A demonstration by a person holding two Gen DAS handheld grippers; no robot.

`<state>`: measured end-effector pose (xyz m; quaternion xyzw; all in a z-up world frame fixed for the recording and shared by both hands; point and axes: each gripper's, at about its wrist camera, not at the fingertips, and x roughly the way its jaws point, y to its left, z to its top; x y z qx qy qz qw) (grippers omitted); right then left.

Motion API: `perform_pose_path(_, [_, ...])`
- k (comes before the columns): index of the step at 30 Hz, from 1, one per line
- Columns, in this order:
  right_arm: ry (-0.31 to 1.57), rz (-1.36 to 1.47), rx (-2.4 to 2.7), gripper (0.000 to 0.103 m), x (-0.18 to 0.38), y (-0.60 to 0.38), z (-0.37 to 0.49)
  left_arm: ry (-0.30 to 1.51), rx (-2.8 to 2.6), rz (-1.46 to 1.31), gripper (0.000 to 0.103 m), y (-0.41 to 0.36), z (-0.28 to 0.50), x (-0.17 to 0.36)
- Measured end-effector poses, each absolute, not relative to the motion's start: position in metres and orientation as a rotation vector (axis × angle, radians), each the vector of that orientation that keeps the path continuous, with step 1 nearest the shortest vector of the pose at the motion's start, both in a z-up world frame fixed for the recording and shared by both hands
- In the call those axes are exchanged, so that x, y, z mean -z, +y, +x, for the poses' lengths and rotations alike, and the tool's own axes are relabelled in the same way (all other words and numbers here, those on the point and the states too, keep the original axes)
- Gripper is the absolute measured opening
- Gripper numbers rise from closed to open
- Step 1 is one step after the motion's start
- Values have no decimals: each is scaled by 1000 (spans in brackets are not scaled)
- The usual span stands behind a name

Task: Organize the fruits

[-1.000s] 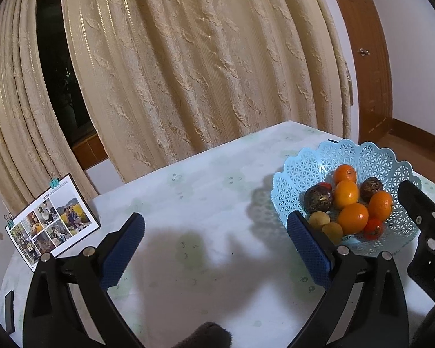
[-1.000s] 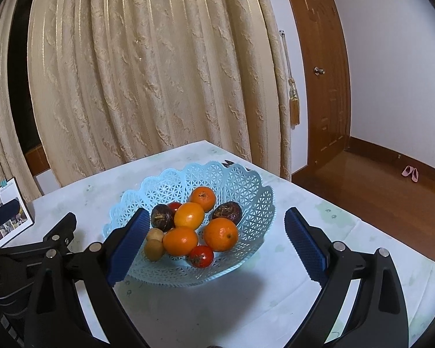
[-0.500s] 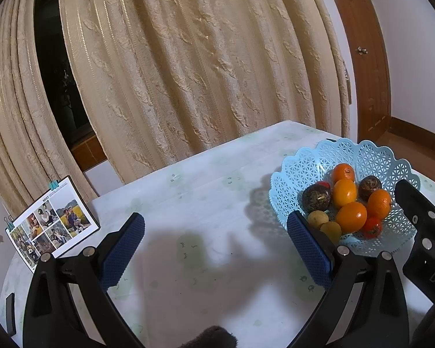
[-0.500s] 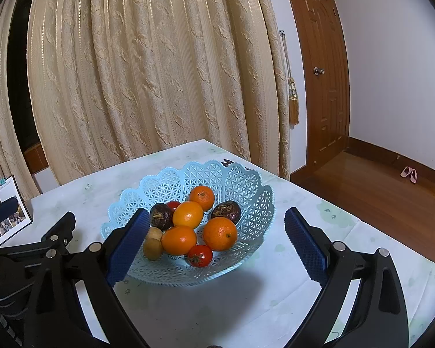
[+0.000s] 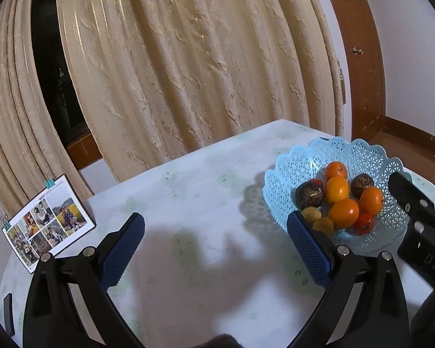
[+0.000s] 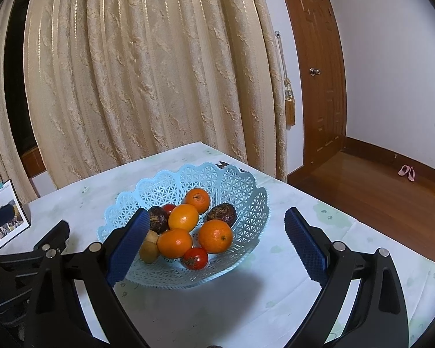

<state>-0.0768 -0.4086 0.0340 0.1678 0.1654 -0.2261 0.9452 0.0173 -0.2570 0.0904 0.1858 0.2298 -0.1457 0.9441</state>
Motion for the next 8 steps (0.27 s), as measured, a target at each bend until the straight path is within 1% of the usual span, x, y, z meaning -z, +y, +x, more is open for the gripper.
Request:
perform_pose_path(4, [333,341,445,95,-35,-405,-77,522,277,363,98,-239,19,-88])
perform_pose_path(8, [323,313,418,95,-36,-396,-77,594,237,349,98,-204,21,-78])
